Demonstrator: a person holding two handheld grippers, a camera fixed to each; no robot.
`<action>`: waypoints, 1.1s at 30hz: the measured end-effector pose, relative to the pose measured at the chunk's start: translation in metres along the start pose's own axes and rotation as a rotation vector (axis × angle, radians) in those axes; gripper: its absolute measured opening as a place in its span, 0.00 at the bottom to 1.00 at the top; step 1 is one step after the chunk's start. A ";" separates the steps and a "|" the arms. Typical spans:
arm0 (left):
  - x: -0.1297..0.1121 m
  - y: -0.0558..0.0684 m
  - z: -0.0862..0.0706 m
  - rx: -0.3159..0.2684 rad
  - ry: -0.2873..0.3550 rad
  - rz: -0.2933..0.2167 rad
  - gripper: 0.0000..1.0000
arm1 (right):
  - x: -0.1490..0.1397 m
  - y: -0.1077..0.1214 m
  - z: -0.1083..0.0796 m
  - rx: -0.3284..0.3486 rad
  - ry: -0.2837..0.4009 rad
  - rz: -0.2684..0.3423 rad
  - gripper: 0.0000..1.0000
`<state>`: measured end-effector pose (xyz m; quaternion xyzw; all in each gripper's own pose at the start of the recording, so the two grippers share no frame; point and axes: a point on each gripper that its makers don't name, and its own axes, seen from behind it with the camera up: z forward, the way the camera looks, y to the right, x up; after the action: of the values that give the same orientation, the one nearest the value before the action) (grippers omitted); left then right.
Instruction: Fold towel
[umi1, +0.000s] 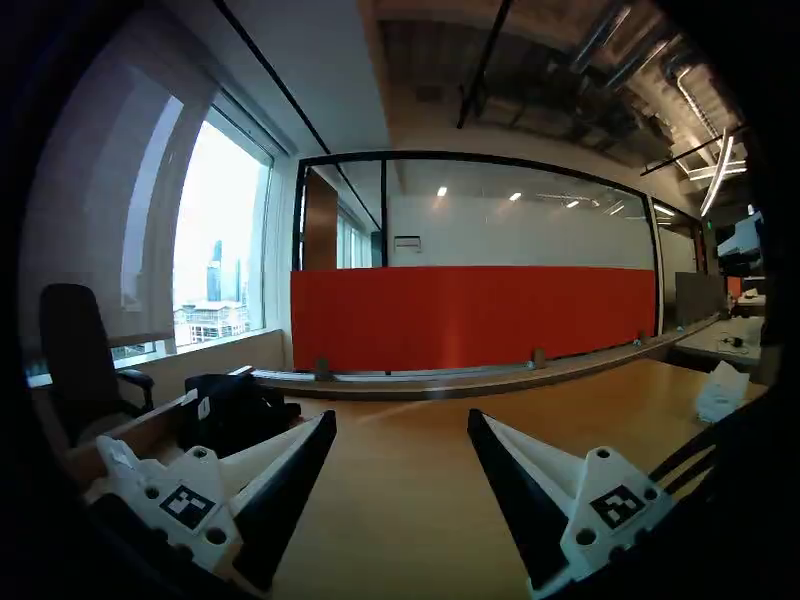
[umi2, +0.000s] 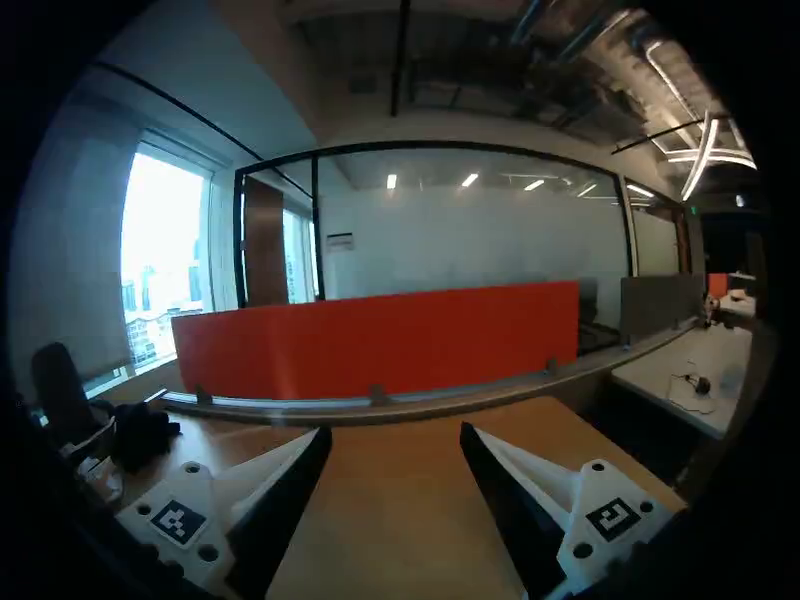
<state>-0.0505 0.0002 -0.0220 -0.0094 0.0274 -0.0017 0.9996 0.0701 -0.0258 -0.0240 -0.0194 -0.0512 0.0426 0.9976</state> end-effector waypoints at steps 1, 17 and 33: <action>-0.003 0.000 0.000 0.002 0.003 -0.002 0.98 | -0.003 0.001 0.000 -0.003 0.000 0.004 0.99; -0.045 0.003 0.000 0.007 0.037 -0.026 0.98 | -0.015 0.006 0.000 0.003 0.045 -0.009 0.99; -0.077 -0.001 0.005 0.024 -0.001 -0.014 0.98 | -0.025 0.011 0.007 0.002 0.043 -0.029 0.99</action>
<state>-0.1267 -0.0003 -0.0131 0.0023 0.0270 -0.0089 0.9996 0.0434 -0.0167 -0.0197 -0.0188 -0.0299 0.0279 0.9990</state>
